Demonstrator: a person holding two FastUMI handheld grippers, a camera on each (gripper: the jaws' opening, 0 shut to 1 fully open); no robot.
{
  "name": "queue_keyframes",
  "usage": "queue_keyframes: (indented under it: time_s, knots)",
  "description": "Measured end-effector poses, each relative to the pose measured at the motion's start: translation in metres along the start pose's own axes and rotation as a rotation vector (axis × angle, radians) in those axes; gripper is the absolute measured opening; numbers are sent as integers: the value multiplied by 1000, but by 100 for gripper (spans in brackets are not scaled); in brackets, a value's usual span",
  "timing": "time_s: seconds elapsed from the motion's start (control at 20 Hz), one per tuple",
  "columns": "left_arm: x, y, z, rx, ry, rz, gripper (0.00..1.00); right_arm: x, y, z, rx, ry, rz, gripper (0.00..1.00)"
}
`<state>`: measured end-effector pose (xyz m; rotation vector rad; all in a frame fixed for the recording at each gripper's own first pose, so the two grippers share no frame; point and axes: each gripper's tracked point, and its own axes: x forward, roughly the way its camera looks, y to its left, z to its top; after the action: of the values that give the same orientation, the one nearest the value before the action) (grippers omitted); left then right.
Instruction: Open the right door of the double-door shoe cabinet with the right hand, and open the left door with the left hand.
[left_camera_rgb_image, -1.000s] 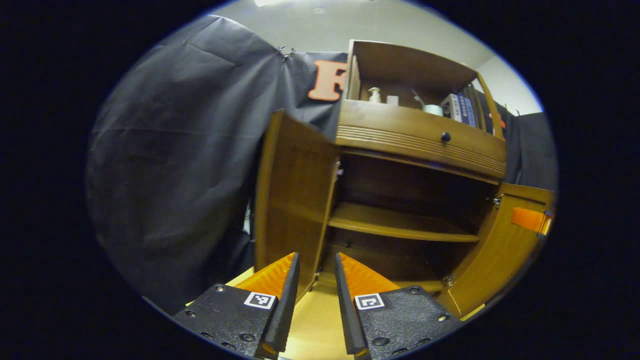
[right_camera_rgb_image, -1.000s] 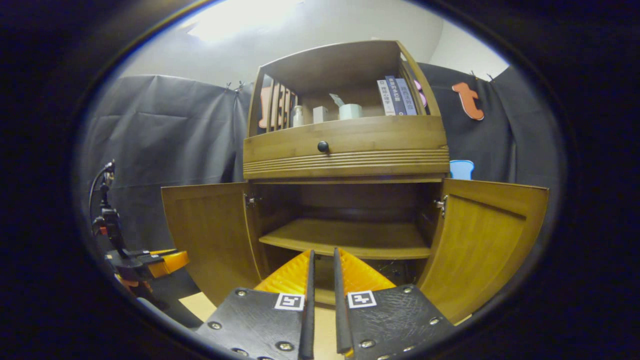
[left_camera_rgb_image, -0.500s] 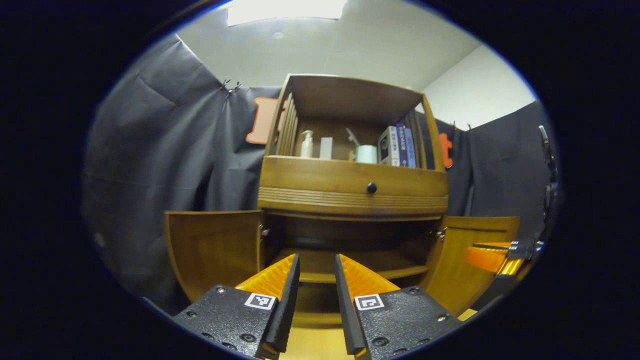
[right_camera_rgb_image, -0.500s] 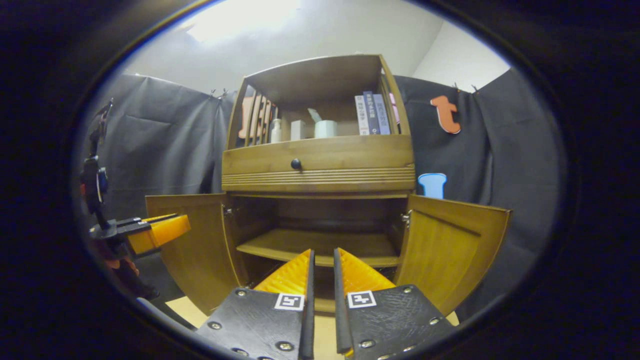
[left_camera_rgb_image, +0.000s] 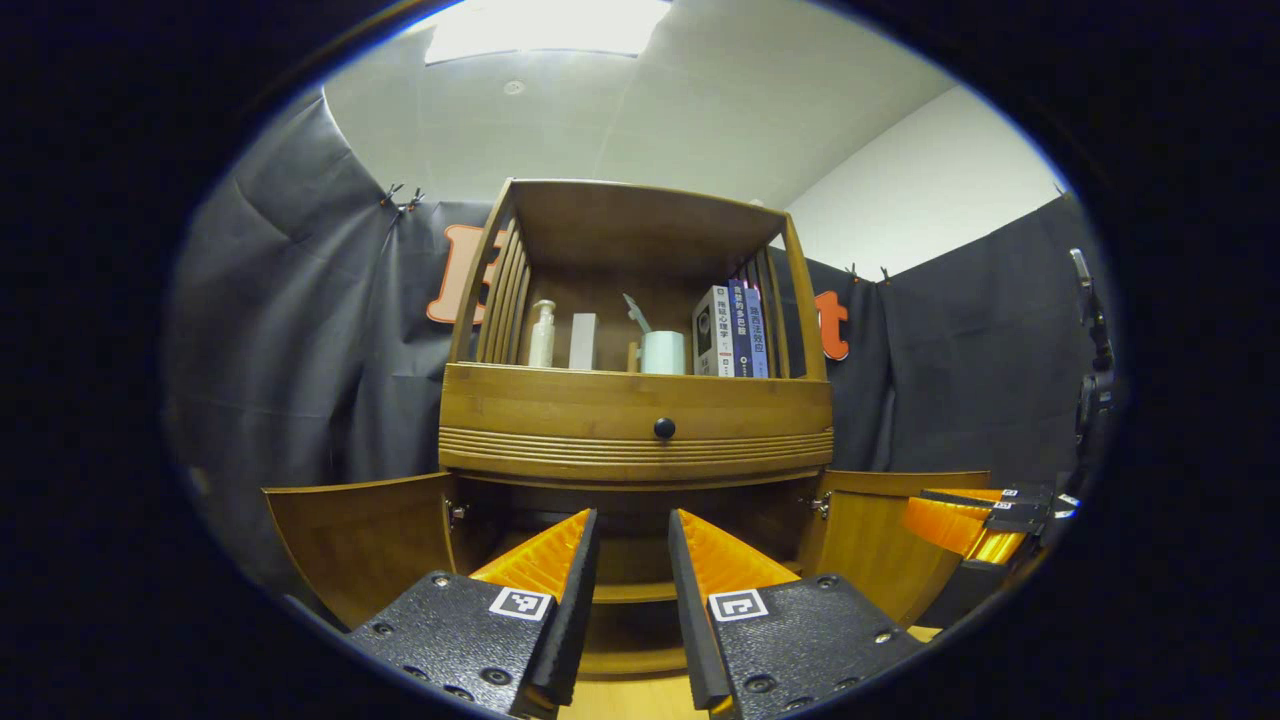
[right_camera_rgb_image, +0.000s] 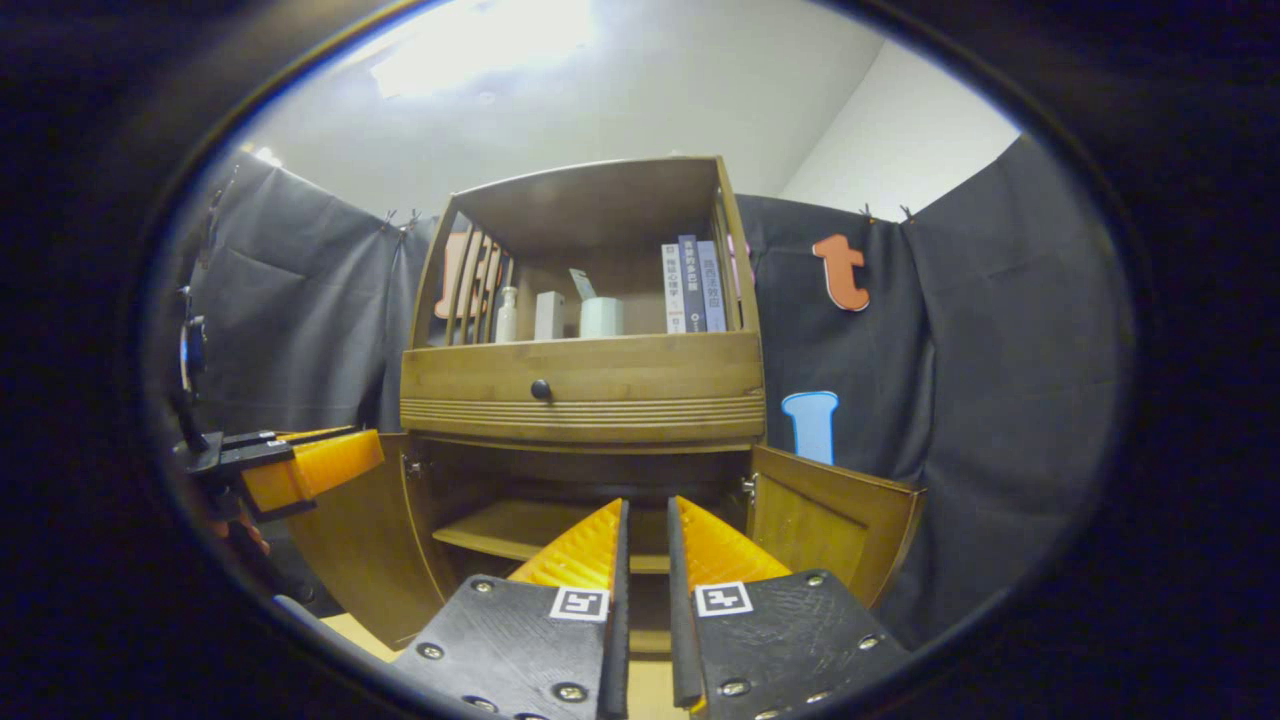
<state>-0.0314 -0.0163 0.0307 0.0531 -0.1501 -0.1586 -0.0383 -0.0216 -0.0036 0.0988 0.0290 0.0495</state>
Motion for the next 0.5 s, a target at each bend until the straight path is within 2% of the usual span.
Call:
queue_keyframes:
  time_s: [0.05, 0.1, 0.2, 0.35, 0.4, 0.45, 0.5]
  knots:
    - [0, -1, 0, 0, 0, 2, 36, 2, -3, 1, 2, -12, -12, 17]
    - [-1, 3, 0, 3, -1, 18, 46, 1, -2, 6, 5, -21, -13, 20]
    - [0, 6, 0, 5, 0, 41, 66, 1, -1, 9, 7, -37, -13, 35]
    - [0, 11, -3, 11, 4, 61, 97, 4, 6, 7, -1, -33, 7, 84]
    - [0, 13, -2, 11, 1, 68, 92, 5, 8, 7, -2, -34, 14, 91]
    - [0, 13, -3, 13, 2, 69, 96, 5, 10, 7, -1, -36, 16, 98]
    - [1, 14, -3, 16, 2, 68, 92, 6, 11, 8, 0, -40, 16, 98]
